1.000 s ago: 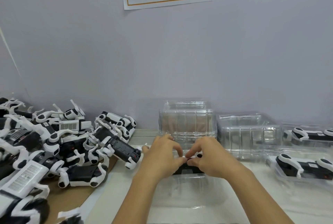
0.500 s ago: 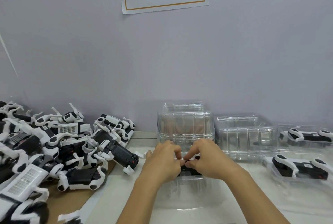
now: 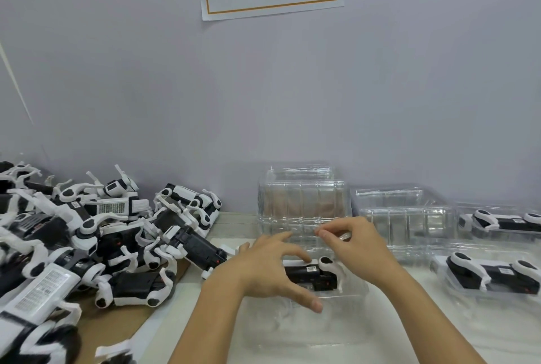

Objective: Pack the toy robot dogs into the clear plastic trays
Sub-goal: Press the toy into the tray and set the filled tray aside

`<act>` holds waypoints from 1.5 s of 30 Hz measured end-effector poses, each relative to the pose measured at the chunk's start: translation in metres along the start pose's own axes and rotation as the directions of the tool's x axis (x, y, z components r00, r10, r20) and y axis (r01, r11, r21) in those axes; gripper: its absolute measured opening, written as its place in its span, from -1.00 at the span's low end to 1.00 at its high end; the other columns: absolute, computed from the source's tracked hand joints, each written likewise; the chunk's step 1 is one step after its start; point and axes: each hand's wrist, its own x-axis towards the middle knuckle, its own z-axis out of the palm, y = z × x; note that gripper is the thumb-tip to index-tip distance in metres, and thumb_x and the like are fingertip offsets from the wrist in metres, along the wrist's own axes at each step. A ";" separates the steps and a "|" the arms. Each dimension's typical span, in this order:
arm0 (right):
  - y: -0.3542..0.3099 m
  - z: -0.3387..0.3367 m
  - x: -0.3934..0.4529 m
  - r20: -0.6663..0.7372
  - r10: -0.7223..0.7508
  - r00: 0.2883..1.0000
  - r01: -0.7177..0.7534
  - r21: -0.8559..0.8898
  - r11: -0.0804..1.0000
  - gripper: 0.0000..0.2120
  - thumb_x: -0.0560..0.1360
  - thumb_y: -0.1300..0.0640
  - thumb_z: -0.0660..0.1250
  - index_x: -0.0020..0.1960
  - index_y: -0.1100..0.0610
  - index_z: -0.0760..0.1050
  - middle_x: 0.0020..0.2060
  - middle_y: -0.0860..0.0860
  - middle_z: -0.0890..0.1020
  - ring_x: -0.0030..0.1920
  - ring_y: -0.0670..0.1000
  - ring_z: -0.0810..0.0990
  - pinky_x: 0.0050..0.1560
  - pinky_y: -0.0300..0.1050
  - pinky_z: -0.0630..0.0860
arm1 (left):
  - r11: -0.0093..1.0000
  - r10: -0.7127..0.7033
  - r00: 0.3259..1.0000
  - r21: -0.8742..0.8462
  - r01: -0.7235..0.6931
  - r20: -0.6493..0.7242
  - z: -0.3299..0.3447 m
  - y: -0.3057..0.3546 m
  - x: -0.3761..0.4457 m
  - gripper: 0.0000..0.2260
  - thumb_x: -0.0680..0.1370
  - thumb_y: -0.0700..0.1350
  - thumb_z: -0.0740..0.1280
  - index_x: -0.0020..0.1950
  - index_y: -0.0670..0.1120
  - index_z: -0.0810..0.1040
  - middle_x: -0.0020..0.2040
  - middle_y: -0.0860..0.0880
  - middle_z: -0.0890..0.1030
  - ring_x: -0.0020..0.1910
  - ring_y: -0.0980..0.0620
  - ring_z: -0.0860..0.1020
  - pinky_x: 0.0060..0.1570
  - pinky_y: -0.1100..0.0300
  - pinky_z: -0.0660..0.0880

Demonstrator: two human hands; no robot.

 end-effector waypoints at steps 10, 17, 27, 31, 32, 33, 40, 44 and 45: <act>-0.001 0.006 -0.002 0.053 0.015 0.998 -0.013 -0.031 0.999 -0.81 0.54 0.07 0.41 -0.17 -0.21 0.65 -0.21 -0.31 0.67 -0.03 -0.25 0.58 -0.06 -0.36 0.44 | 0.992 -0.055 0.994 0.122 0.044 0.092 0.001 0.013 -0.001 -0.22 0.22 0.39 0.52 0.35 0.43 0.25 0.55 0.18 0.14 0.56 -0.05 0.07 0.50 -0.31 -0.10; -0.007 -0.004 -0.002 0.051 0.034 0.998 -0.036 0.029 0.999 -0.88 0.56 0.08 0.40 -0.05 -0.08 0.70 -0.12 -0.23 0.70 0.01 -0.25 0.61 0.11 -0.24 0.53 | 0.995 -0.026 0.999 0.100 0.029 -0.030 0.003 0.016 -0.002 -0.28 0.26 0.40 0.46 0.38 0.40 0.30 0.42 0.13 0.29 0.47 -0.09 0.14 0.47 -0.28 0.03; -0.058 -0.059 -0.001 -0.086 -0.138 0.987 0.151 0.178 0.972 -0.82 0.53 0.10 0.43 0.00 -0.18 0.69 0.03 -0.26 0.68 0.17 -0.24 0.58 0.19 -0.17 0.47 | 0.983 0.173 0.916 0.127 -0.135 -0.362 -0.028 0.039 -0.019 -0.21 0.21 0.43 0.48 0.39 0.42 0.27 0.44 0.18 0.19 0.43 0.02 0.10 0.41 0.02 -0.01; -0.076 -0.066 -0.003 -0.166 -0.209 0.964 0.230 0.118 0.966 -0.65 0.48 0.05 0.47 0.20 -0.28 0.56 0.21 -0.26 0.58 0.29 -0.20 0.48 0.25 -0.13 0.42 | 0.953 0.265 0.780 0.277 -0.122 -0.567 -0.038 0.046 -0.024 -0.16 0.20 0.41 0.49 0.42 0.36 0.26 0.50 0.13 0.12 0.49 -0.04 0.05 0.48 -0.12 -0.10; -0.078 -0.065 -0.003 -0.177 -0.227 0.958 0.246 0.095 0.965 -0.59 0.48 0.03 0.48 0.25 -0.29 0.52 0.24 -0.28 0.55 0.30 -0.23 0.45 0.24 -0.16 0.39 | 0.945 0.281 0.741 0.312 -0.101 -0.610 -0.039 0.047 -0.024 -0.17 0.21 0.41 0.48 0.42 0.35 0.25 0.52 0.11 0.11 0.50 -0.06 0.05 0.48 -0.17 -0.12; -0.080 -0.064 -0.003 -0.186 -0.242 0.952 0.261 0.081 0.962 -0.56 0.48 0.04 0.48 0.28 -0.29 0.49 0.25 -0.29 0.53 0.31 -0.27 0.42 0.24 -0.20 0.37 | 0.937 0.294 0.708 0.338 -0.083 -0.642 -0.039 0.048 -0.024 -0.18 0.21 0.40 0.48 0.41 0.34 0.26 0.52 0.09 0.12 0.50 -0.08 0.05 0.48 -0.19 -0.13; -0.078 -0.060 -0.001 -0.242 -0.284 0.928 0.303 0.047 0.952 -0.54 0.43 0.11 0.54 0.25 -0.18 0.51 0.21 -0.29 0.55 0.28 -0.29 0.43 0.14 -0.29 0.39 | 0.885 0.349 0.642 0.465 0.014 -0.683 -0.031 0.048 -0.020 -0.31 0.18 0.33 0.54 0.24 0.15 0.47 0.52 -0.05 0.26 0.47 -0.26 0.20 0.42 -0.36 -0.01; -0.075 -0.059 0.000 -0.261 -0.278 0.924 0.303 0.059 0.951 -0.55 0.42 0.11 0.55 0.22 -0.17 0.52 0.19 -0.29 0.55 0.28 -0.30 0.43 0.16 -0.31 0.38 | 0.879 0.362 0.622 0.476 0.020 -0.695 -0.029 0.048 -0.017 -0.33 0.18 0.29 0.57 0.21 0.14 0.50 0.53 -0.07 0.27 0.48 -0.27 0.20 0.41 -0.38 -0.03; -0.075 -0.058 -0.001 -0.261 -0.276 0.925 0.301 0.061 0.952 -0.56 0.42 0.11 0.55 0.22 -0.17 0.52 0.19 -0.29 0.55 0.29 -0.30 0.43 0.15 -0.30 0.39 | 0.882 0.361 0.619 0.471 0.016 -0.697 -0.028 0.047 -0.017 -0.33 0.18 0.29 0.57 0.21 0.14 0.50 0.53 -0.06 0.27 0.48 -0.26 0.19 0.41 -0.37 -0.03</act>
